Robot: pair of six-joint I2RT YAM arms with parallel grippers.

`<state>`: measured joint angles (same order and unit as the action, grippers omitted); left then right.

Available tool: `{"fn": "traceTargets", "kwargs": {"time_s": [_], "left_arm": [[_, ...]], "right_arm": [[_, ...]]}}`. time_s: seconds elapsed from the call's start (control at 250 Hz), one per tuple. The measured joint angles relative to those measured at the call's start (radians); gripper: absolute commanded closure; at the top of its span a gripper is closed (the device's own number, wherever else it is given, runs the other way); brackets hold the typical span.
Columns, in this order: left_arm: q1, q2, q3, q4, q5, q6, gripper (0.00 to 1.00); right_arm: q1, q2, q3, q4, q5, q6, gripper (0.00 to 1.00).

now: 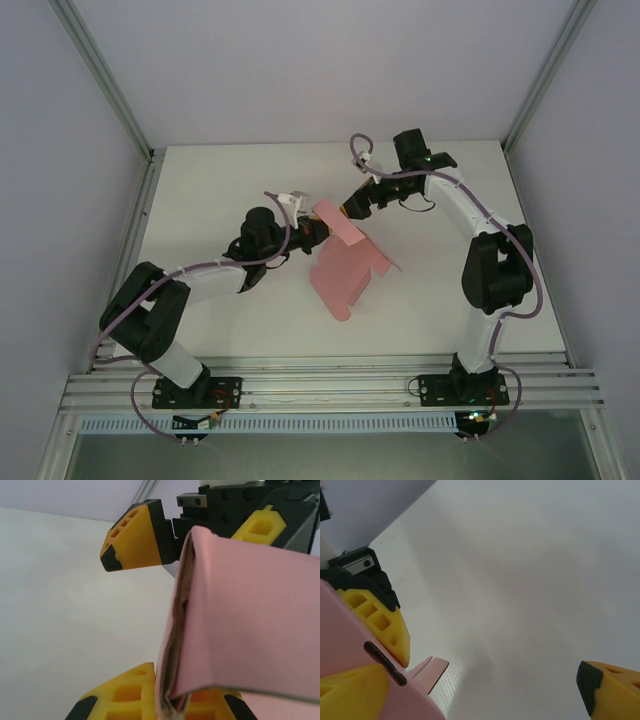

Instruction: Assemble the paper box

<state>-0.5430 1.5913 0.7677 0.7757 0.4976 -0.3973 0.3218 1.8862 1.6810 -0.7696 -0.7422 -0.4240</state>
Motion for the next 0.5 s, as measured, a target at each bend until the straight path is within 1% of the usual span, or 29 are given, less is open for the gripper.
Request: {"fn": "traceTargets", "kwargs": {"time_s": [0.192, 0.347, 0.443, 0.455, 0.467, 0.499], "left_arm": [[-0.006, 0.02, 0.04, -0.03, -0.027, -0.027, 1.0], [-0.013, 0.02, 0.053, -0.068, -0.063, -0.052, 1.0], [-0.013, 0.02, 0.053, -0.083, -0.064, -0.055, 1.0], [-0.013, 0.02, 0.053, -0.083, -0.064, -0.055, 1.0], [-0.013, 0.02, 0.053, -0.083, -0.064, -0.055, 1.0], [-0.013, 0.019, 0.053, -0.087, -0.064, -0.054, 1.0]], "right_arm": [[0.0, 0.037, 0.08, -0.078, -0.005, -0.106, 0.08], [0.001, 0.086, 0.143, -0.138, -0.018, -0.173, 0.09], [0.002, 0.095, 0.147, -0.142, -0.012, -0.17, 0.07], [0.002, 0.095, 0.147, -0.14, -0.006, -0.163, 0.06], [0.002, 0.095, 0.147, -0.139, -0.001, -0.158, 0.03], [0.004, 0.095, 0.146, -0.132, 0.02, -0.134, 0.01]]}}
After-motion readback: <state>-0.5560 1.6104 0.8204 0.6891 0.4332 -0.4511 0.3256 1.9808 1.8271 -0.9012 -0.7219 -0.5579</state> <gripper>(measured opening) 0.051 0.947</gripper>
